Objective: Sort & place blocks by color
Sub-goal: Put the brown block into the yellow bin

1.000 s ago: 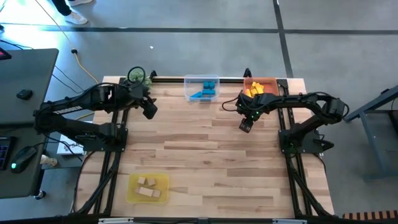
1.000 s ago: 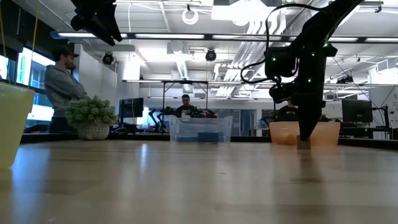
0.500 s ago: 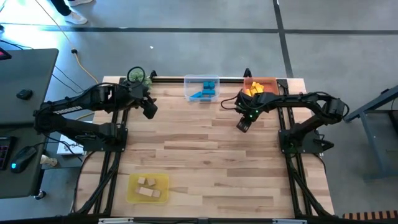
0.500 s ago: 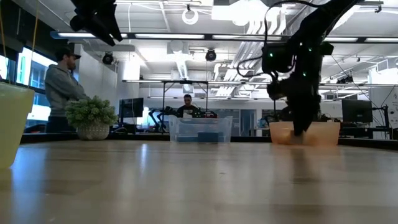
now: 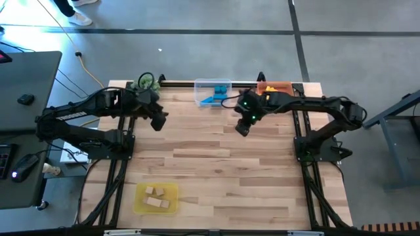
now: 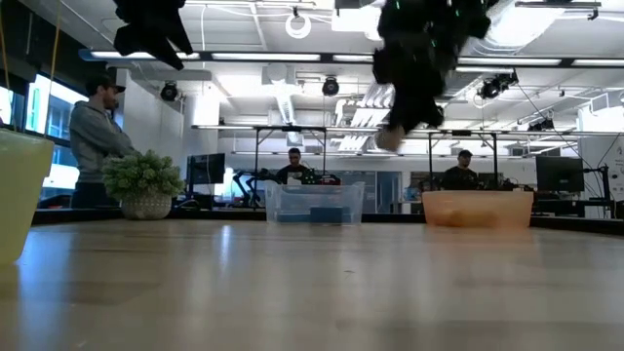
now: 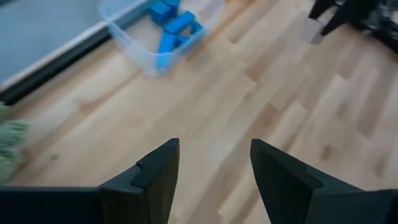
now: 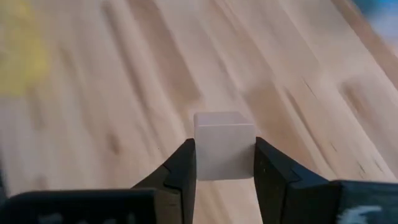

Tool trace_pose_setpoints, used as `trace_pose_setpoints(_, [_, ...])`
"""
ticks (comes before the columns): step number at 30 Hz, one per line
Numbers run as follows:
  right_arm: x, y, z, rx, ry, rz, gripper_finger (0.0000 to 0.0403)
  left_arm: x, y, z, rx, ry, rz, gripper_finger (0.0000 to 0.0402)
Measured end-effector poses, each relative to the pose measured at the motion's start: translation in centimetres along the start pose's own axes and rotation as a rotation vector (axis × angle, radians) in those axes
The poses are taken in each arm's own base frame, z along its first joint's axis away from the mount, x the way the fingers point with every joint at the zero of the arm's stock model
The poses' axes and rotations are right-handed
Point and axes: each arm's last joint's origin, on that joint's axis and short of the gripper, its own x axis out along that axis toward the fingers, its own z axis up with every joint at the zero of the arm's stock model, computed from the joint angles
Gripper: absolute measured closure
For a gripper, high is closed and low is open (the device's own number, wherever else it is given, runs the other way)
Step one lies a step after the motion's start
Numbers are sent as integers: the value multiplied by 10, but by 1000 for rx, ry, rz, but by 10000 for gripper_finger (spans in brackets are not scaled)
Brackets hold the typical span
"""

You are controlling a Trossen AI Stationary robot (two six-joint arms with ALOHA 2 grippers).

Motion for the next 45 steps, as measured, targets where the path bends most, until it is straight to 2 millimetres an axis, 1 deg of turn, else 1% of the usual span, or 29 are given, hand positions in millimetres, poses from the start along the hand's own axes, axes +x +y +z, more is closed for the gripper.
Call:
trace_pose_setpoints(5, [-20, 41, 20, -60, -125, 78, 308, 0, -3, -1, 11, 40, -102, 213])
trace_pose_setpoints(9, [-33, 69, 28, -106, -210, 113, 308, -1, -6, 0, 32, 57, -179, 213])
trace_pose_setpoints(13, [-41, 91, 28, -117, -262, 125, 308, -1, -8, 1, 35, 60, -231, 213])
trace_pose_setpoints(18, [-43, 117, 25, -131, -334, 194, 308, -1, -10, 0, 43, 87, -292, 213])
trace_pose_setpoints(23, [-45, 138, 19, -136, -397, 223, 308, -2, -11, -1, 46, 106, -331, 213])
trace_pose_setpoints(26, [-46, 148, 15, -130, -428, 231, 308, -2, -13, -1, 46, 110, -337, 206])
trace_pose_setpoints(30, [-46, 158, 8, -115, -441, 230, 308, 1, -16, -2, 56, 124, -330, 187])
trace_pose_setpoints(34, [-46, 162, 5, -122, -443, 229, 308, 8, -18, 0, 51, 128, -306, 166])
trace_pose_setpoints(36, [-46, 162, 5, -123, -443, 229, 308, 12, -21, 2, 57, 140, -339, 164])
trace_pose_setpoints(41, [-46, 158, 8, -165, -454, 209, 308, 17, -45, 9, 130, 44, -461, 165])
trace_pose_setpoints(45, [-46, 153, 12, -196, -460, 198, 308, 15, -67, 16, 187, -75, -573, 166])
